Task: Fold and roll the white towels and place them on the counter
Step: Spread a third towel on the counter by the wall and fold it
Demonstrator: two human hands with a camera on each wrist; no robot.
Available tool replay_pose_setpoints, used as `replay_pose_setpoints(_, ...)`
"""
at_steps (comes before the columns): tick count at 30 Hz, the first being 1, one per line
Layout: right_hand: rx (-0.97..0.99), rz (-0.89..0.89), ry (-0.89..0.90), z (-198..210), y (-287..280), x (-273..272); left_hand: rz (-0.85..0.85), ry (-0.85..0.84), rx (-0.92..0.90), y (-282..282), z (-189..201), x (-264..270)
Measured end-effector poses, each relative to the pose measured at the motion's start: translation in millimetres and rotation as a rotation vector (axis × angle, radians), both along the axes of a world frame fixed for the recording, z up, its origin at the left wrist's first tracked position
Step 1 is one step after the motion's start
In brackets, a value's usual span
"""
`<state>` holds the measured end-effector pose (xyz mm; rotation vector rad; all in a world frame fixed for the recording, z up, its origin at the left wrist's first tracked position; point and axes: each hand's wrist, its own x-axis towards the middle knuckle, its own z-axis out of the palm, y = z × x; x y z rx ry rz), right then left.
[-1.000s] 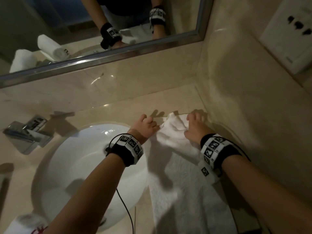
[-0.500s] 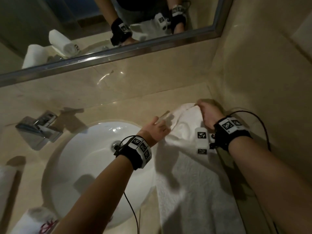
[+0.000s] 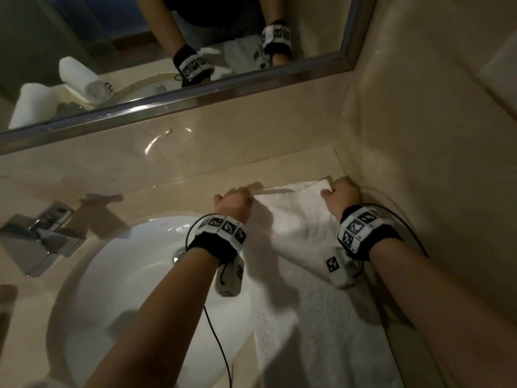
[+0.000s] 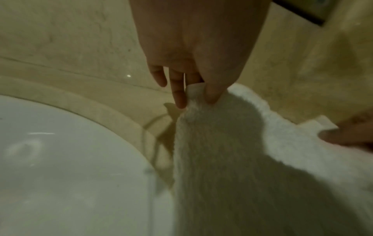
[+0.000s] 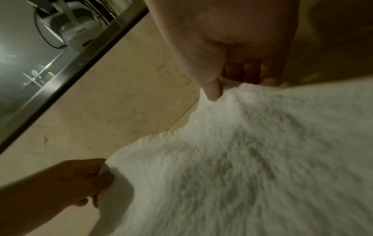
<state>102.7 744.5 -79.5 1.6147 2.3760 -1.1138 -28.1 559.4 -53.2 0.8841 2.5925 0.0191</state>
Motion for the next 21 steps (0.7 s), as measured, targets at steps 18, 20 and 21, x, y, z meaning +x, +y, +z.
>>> replay_pose_setpoints(18,-0.13,0.169,0.124,9.5,7.1,-20.1,0.375,-0.4,0.264,-6.9,0.0,-41.3)
replay_pose_setpoints(20,-0.127,0.185,0.027,7.1,2.7,-20.6,0.34,-0.406,0.259,-9.7,-3.0,-43.4)
replay_pose_setpoints(21,-0.096,0.206,-0.009,8.7,1.2,-19.9,0.327,-0.414,0.268,-11.4,-3.6,-43.5)
